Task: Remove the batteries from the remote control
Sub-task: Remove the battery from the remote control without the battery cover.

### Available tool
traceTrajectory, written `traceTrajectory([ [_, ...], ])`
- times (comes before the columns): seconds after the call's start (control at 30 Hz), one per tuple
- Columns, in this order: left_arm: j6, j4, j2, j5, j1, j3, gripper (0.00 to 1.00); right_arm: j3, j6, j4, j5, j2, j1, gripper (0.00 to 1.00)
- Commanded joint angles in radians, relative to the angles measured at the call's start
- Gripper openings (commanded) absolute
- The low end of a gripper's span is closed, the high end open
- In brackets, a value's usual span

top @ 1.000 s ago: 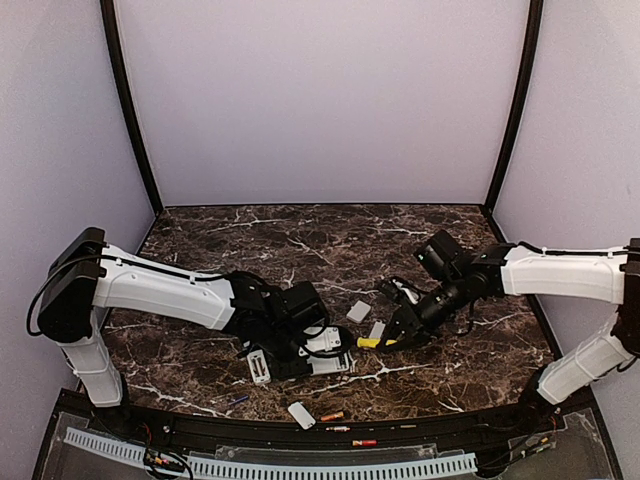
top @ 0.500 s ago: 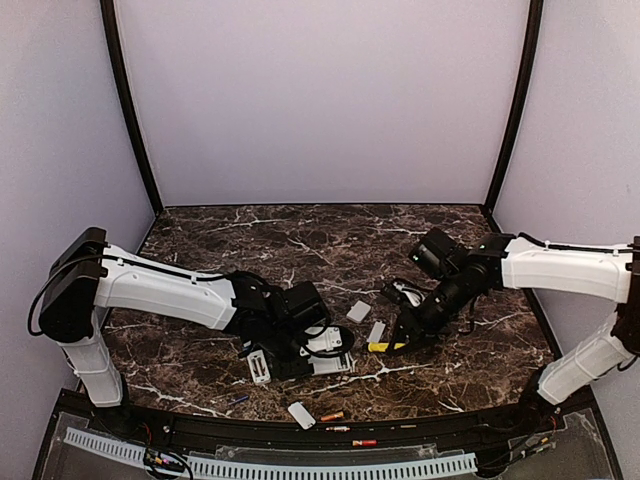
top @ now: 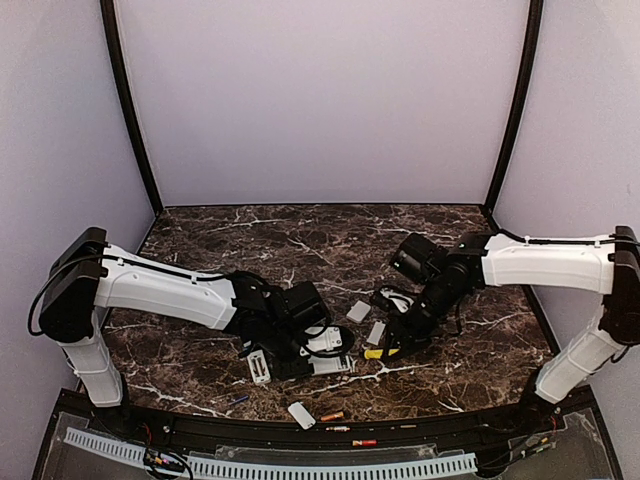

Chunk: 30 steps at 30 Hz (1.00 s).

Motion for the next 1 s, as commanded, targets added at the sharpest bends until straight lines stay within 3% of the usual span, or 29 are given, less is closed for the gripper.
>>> traceTrajectory([
  [0.0,-0.002,-0.025,0.011,0.006,-0.001,0.014,0.16,0.049,-0.019,-0.063,0.074,0.042,0.024,0.00],
  [0.2,-0.001,-0.024,0.011,0.007,-0.001,0.014,0.16,0.107,-0.019,-0.147,0.151,0.097,0.048,0.00],
  [0.6,-0.004,-0.023,0.020,0.013,-0.001,0.014,0.16,0.062,-0.012,0.091,-0.128,0.133,0.046,0.00],
  [0.97,-0.005,-0.025,0.020,0.007,-0.001,0.019,0.16,-0.015,0.043,0.161,-0.150,0.016,-0.001,0.00],
])
